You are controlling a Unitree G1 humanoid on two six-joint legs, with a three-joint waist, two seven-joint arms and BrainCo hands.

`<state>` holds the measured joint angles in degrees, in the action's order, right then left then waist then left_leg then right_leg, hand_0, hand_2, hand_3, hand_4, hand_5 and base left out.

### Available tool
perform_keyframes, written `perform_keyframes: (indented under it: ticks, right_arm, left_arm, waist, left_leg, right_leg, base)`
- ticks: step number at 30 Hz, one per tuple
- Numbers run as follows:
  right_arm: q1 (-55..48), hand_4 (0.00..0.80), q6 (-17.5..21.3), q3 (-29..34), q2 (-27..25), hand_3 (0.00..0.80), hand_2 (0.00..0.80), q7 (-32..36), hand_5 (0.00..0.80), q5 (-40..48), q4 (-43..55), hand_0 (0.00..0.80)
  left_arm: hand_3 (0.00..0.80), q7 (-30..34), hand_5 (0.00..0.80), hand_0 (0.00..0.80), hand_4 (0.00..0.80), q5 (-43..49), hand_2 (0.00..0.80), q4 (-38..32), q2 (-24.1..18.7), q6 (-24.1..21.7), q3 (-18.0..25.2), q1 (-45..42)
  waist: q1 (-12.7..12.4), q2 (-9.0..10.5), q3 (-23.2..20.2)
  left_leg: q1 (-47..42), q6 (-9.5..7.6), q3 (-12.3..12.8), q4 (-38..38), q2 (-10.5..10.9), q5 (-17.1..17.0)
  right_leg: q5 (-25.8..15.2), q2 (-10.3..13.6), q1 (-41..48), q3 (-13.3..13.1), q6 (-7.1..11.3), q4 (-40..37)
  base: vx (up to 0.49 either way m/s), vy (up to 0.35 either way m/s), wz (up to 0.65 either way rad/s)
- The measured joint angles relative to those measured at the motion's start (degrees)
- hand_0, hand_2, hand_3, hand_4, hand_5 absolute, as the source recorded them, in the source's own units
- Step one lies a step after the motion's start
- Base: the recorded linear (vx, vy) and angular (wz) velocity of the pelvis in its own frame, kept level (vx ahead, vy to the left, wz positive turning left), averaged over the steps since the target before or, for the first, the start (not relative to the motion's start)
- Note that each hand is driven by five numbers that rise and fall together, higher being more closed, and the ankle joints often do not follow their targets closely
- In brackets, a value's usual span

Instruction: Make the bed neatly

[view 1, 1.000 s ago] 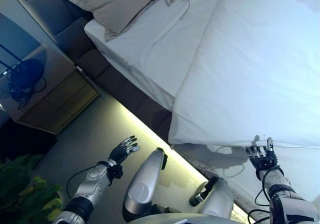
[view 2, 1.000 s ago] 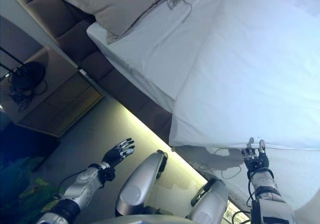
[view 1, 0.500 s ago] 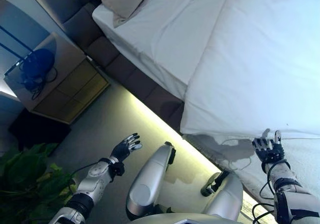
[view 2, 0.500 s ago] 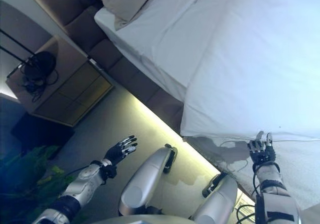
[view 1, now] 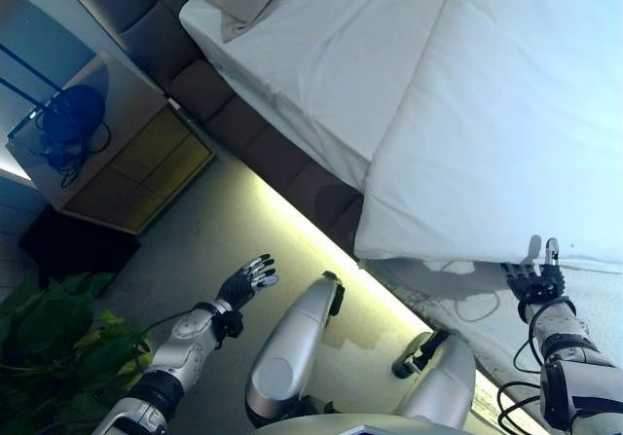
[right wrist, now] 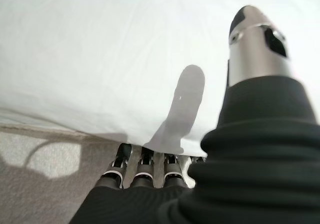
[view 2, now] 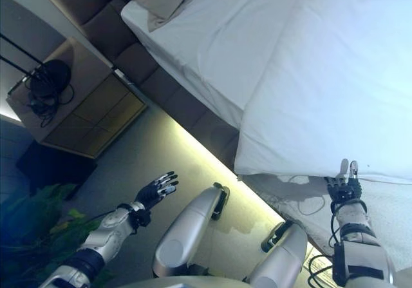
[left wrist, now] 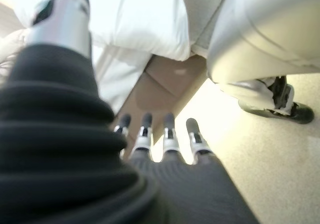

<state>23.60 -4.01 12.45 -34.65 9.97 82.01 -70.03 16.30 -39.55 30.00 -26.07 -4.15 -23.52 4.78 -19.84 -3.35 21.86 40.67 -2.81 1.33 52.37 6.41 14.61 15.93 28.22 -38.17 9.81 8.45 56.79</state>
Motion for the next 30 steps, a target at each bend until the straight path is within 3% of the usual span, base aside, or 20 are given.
perform_keyframes:
  ticks: [4, 7, 8, 10, 12, 14, 19, 21, 30]
  right_arm:
    - [0.6, 0.0, -0.3, 0.0, -0.5, 0.0, 0.0, 0.0, 0.0, -0.4, 0.0, 0.0]
    - [1.4, 0.201, -0.1, 0.0, -1.3, 0.201, 0.201, -0.1, 0.201, -0.6, 0.0, 0.201]
    - [1.6, 0.355, -0.1, 0.0, -1.9, 0.355, 0.355, -0.1, 0.355, -0.6, 0.0, 0.355]
    - [1.6, 0.508, 0.0, 0.0, -2.6, 0.508, 0.508, -0.2, 0.508, -0.6, 0.0, 0.508]
    - [1.6, 0.8, 0.0, 0.1, -2.8, 0.8, 0.8, -0.2, 0.8, -0.6, 0.0, 0.8]
    - [1.6, 0.8, 0.0, 0.2, -3.0, 0.8, 0.8, -0.2, 0.8, -0.8, 0.1, 0.8]
    - [1.6, 0.8, -0.1, 0.9, -3.5, 0.8, 0.8, 0.0, 0.8, -1.9, 3.0, 0.8]
    - [1.2, 0.8, -0.4, 1.7, -3.6, 0.8, 0.8, 0.1, 0.8, -2.7, 2.8, 0.8]
    - [0.9, 0.8, -1.4, 2.4, -3.2, 0.8, 0.8, 1.2, 0.8, -6.6, 2.1, 0.8]
  left_arm:
    - [0.0, 0.0, 0.0, 0.0, 0.0, 0.0, 0.0, 0.0, -0.2, 0.0, 0.0, -1.1]
    - [0.0, 0.0, 0.0, 0.0, 0.0, 0.0, 0.0, 0.0, -0.5, 0.0, 0.0, -1.3]
    - [0.0, 0.1, 0.0, 0.0, 0.0, 0.0, 0.0, -0.2, -0.5, 0.0, 0.0, -1.8]
    - [0.0, 0.0, 0.0, 0.0, 0.0, -0.2, 0.0, 0.0, -0.5, 0.0, -0.1, -2.2]
    - [0.0, 0.1, 0.0, 0.0, 0.0, -0.8, 0.0, 0.0, -0.5, -0.1, 0.0, -1.9]
    - [0.0, 0.1, 0.0, 0.0, 0.0, -0.8, 0.0, 0.0, -0.8, -0.3, 0.1, -1.8]
    - [0.0, 0.8, 0.0, 0.0, 0.0, -0.7, 0.0, -0.3, -1.4, -0.5, 0.1, -3.1]
    - [0.0, 1.2, 0.0, 0.0, 0.0, -0.7, 0.0, -0.6, -1.6, -0.4, 0.2, -3.3]
    - [0.0, 1.7, 0.0, 0.0, 0.0, -0.6, 0.0, -0.9, -1.9, -0.3, 0.1, -4.9]
  waist:
    - [0.0, -0.24, 0.2]
    - [0.2, -0.18, 0.4]
    - [0.2, -0.82, 0.4]
    - [0.1, -1.35, 0.8]
    - [0.0, -1.33, 0.8]
    - [-0.2, -1.3, 0.9]
    - [-1.0, -0.88, 1.1]
    - [-1.5, -0.51, 1.1]
    - [-1.7, -0.1, 0.9]
  left_leg:
    - [0.6, 0.03, 0.0, 0.2, 0.0, 0.0]
    - [1.8, 0.04, 0.3, 0.1, 0.3, -0.1]
    - [1.7, -0.03, 0.0, 1.4, 0.1, 0.0]
    - [2.0, -0.56, 0.3, 2.2, 0.2, 0.0]
    - [1.9, -0.56, 0.3, 0.4, 0.3, 0.0]
    - [0.7, -0.63, 0.3, -0.8, 0.3, -0.1]
    - [-2.8, -0.67, 0.1, -3.2, 0.3, -1.5]
    - [-4.1, -0.64, -0.1, -3.6, 0.6, -1.2]
    - [-7.0, -0.82, -0.5, -4.0, 0.5, -0.8]
  right_leg:
    - [0.4, -0.1, -0.3, 0.0, -0.18, -0.2]
    - [0.3, 0.0, -1.6, -0.1, -0.3, -1.0]
    - [0.2, 0.0, -2.0, -0.1, -0.31, -0.3]
    - [-0.2, 0.0, -2.0, -0.8, 0.34, 0.3]
    - [-0.8, -0.4, -1.7, -0.8, 0.61, -1.7]
    - [-2.4, -0.7, -0.1, -0.5, 0.5, -3.3]
    - [-2.4, -0.9, 3.5, 0.6, 0.51, -4.7]
    - [-0.9, -0.1, 5.0, 1.1, 0.57, -4.8]
    - [-1.4, 0.1, 8.0, 1.8, 0.73, -5.2]
  base:
    - [-0.003, 0.012, 0.03]
    - [-0.041, 0.034, 0.08]
    - [-0.04, 0.037, -0.1]
    - [-0.004, 0.028, -0.07]
    - [0.043, 0.009, 0.04]
    - [0.081, 0.003, 0.04]
    - [0.082, -0.005, 0.04]
    - [0.115, -0.002, 0.11]
    - [0.008, -0.006, 0.01]
